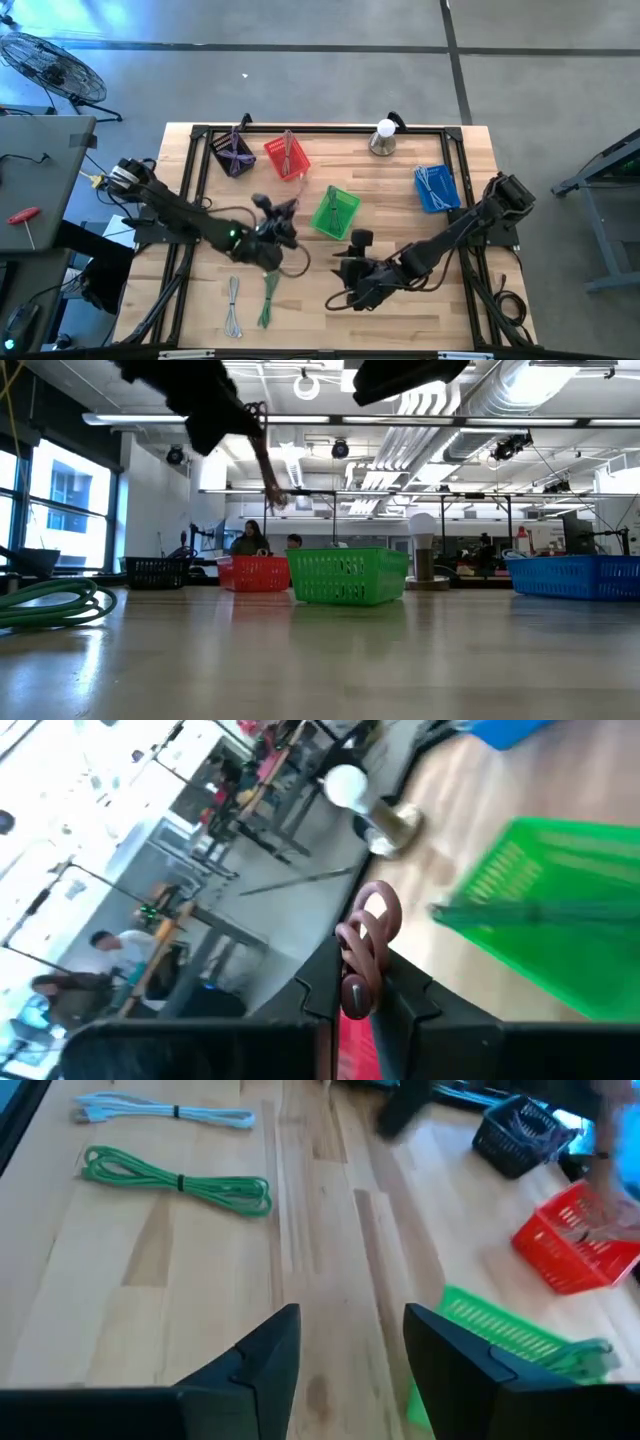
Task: Pick & Place USB Port
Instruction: Put the pink charger cable into the red basket
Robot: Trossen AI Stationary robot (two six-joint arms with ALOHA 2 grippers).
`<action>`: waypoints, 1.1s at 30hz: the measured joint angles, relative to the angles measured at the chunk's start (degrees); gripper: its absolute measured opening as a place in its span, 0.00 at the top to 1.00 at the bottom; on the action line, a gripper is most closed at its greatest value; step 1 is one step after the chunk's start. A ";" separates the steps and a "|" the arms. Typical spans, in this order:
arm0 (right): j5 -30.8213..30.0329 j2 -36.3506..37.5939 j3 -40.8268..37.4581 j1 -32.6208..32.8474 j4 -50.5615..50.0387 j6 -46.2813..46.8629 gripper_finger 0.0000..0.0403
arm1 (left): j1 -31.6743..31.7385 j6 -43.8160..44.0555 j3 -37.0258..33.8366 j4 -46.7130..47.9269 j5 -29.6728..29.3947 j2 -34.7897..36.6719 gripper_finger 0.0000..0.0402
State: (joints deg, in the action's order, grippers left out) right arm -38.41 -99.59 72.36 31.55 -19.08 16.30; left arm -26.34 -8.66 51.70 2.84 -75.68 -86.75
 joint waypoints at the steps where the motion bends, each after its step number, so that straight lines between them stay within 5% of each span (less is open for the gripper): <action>1: -0.16 0.21 0.00 -0.01 -0.07 -0.80 0.58 | 1.24 -0.94 0.80 1.07 0.97 0.50 0.94; 8: -0.22 1.42 -0.01 -2.35 -2.43 -1.82 0.58 | 11.62 -7.84 1.96 4.77 7.67 2.13 0.94; 18: -0.37 2.69 -0.04 -5.82 -8.28 -1.84 0.58 | 29.55 -3.10 1.90 15.31 19.80 2.11 0.94; 26: 1.37 2.69 -0.04 -9.15 -9.06 -2.39 0.58 | 38.33 -6.03 1.86 15.62 25.09 1.30 0.94; 33: 5.13 2.69 -0.04 -12.06 -9.01 -2.10 0.59 | 43.49 -4.00 1.95 15.25 35.87 -0.91 0.93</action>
State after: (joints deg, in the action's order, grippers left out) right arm -33.27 -96.90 72.31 19.49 -28.09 14.20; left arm 17.15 -12.66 53.65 18.09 -39.81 -87.66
